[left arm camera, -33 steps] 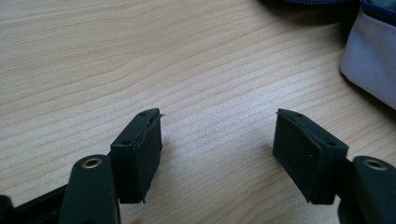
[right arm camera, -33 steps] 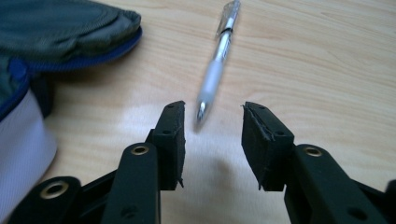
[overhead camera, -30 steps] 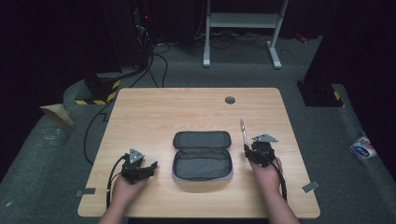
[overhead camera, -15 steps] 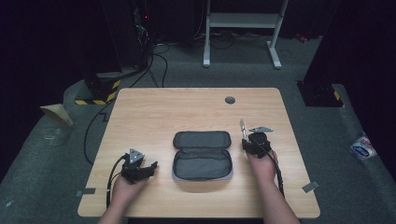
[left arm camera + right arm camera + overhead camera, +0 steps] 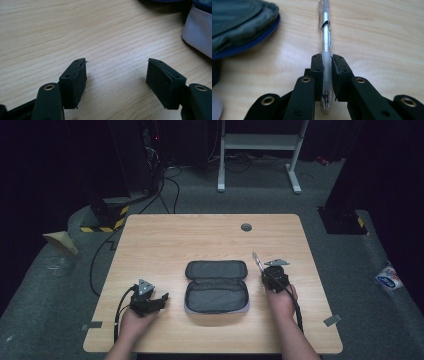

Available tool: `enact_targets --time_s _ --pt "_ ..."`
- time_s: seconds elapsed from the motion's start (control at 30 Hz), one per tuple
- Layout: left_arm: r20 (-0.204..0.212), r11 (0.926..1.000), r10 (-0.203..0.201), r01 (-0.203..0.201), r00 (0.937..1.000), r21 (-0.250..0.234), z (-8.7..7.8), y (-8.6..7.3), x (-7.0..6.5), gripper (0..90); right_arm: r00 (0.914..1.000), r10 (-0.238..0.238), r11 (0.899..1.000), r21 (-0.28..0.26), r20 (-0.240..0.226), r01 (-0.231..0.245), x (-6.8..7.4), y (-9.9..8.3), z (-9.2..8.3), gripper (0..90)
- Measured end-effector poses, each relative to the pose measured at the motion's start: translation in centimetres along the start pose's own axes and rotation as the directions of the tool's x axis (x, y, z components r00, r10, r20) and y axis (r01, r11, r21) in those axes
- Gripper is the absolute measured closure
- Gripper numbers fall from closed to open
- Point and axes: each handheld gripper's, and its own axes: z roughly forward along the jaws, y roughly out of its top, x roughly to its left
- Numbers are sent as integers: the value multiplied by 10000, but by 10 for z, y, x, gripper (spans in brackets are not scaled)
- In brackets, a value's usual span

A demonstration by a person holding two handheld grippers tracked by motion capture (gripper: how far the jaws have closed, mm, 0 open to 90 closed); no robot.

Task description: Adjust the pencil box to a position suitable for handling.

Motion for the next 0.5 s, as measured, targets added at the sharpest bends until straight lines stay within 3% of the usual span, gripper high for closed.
enact_targets --time_s 0.17,0.27,0.5 --pt "-6 10000 3 -3 10000 -4 0 0 0 328 9996 195 9996 -209 -197 -199 4 -25 -25 798" --pt "-4 10000 7 -7 10000 -7 0 0 0 328 9997 39 9996 -279 -249 -46 9 -48 -43 797" --pt "-11 10000 5 -5 10000 -5 0 0 0 329 9996 -53 9991 -413 -286 41 11 -77 -66 794"
